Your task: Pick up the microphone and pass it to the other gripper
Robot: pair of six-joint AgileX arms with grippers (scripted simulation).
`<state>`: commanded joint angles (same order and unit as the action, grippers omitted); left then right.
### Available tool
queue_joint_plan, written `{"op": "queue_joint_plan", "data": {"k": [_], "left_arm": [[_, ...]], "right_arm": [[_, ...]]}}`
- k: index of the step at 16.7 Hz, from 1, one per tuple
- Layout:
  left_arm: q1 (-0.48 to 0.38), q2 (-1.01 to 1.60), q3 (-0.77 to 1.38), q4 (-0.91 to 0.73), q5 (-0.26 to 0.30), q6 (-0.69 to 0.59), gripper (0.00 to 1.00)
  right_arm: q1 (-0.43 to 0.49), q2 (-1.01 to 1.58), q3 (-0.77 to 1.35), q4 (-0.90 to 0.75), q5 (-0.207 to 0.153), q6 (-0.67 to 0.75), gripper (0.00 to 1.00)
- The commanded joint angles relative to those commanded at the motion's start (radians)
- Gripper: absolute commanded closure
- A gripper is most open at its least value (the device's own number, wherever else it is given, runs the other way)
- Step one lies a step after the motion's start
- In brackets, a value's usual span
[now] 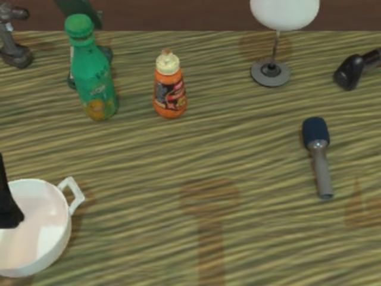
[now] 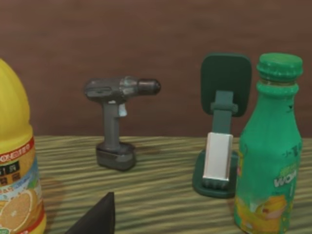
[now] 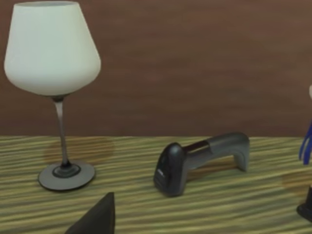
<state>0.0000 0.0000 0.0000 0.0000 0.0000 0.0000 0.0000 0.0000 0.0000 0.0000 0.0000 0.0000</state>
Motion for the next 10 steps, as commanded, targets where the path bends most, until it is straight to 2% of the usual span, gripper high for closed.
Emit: {"op": "queue_joint_plan", "data": {"k": [5,10], "left_arm": [[0.0,0.0,0.0,0.0,0.0,0.0,0.0],[0.0,0.0,0.0,0.0,0.0,0.0,0.0]], "right_arm": [[0.018,0.062,0.058,-0.04,0.004,0.018,0.0],[0.089,0.378,0.303,-0.212,0.028,0.097,0.0]]}}
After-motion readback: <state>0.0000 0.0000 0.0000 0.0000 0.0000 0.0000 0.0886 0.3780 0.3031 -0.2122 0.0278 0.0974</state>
